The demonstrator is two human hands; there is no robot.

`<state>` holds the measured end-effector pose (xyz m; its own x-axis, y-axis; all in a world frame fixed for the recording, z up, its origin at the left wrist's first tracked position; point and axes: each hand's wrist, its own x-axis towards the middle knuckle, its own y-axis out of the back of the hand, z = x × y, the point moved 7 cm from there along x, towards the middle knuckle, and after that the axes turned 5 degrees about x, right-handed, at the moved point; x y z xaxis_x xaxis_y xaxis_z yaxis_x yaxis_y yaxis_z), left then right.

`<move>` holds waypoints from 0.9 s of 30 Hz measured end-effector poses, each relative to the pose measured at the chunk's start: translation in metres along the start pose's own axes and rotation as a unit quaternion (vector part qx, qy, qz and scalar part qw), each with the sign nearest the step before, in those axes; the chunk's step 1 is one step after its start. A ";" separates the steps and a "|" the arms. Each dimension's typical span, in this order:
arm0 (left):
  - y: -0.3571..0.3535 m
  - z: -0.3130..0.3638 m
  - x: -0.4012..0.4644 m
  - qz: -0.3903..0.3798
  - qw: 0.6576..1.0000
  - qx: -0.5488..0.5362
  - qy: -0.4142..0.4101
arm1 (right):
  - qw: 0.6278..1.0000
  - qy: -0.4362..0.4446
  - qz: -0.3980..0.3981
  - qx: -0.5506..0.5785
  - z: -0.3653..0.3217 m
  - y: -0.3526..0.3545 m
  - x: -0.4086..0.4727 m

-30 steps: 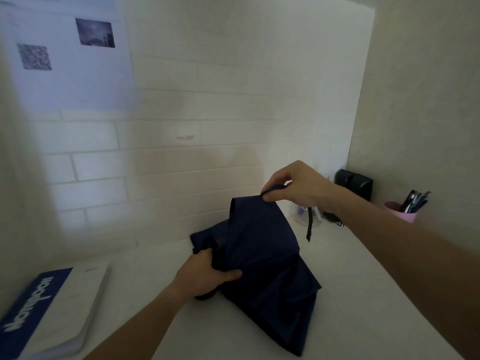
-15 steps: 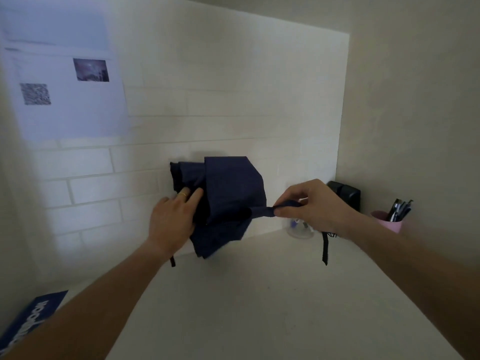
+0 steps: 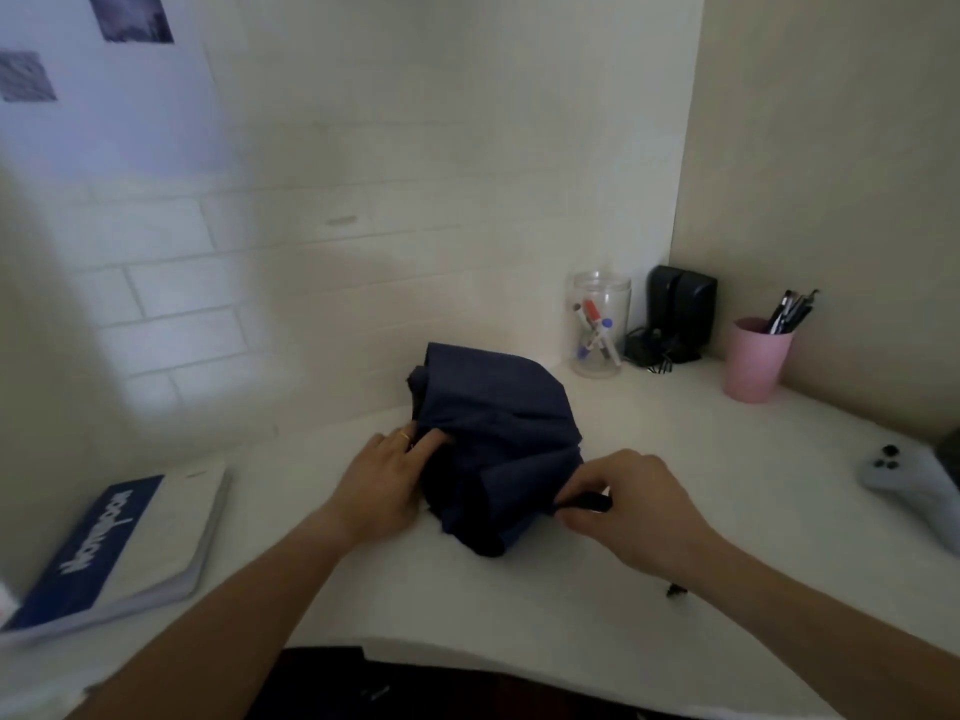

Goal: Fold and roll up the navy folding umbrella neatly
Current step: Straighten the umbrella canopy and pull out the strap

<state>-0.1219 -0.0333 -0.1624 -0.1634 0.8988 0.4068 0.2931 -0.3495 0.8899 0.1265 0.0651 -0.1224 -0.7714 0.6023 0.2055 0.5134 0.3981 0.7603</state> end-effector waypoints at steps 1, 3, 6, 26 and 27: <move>0.000 -0.003 -0.005 -0.018 0.998 -0.056 0.010 | 1.000 -0.006 -0.012 -0.002 0.001 -0.005 -0.006; 0.005 -0.005 -0.014 -0.066 0.986 -0.148 0.045 | 0.999 -0.015 -0.051 0.005 0.001 -0.014 -0.016; 0.039 0.007 -0.026 0.010 0.978 -0.184 0.101 | 0.993 -0.051 -0.088 0.057 0.007 -0.025 -0.027; 0.004 0.061 -0.023 -0.065 0.952 -0.295 0.048 | 0.826 -0.325 -0.100 0.450 0.033 -0.043 -0.041; 0.005 0.060 -0.022 -0.059 0.950 -0.304 0.037 | 0.827 -0.319 -0.102 0.452 0.029 -0.048 -0.041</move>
<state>-0.0604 -0.0390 -0.1795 -0.2338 0.9282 0.2894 -0.3264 -0.3553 0.8759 0.1440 0.0411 -0.1852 -0.6690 0.5870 -0.4559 0.6912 0.7169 -0.0913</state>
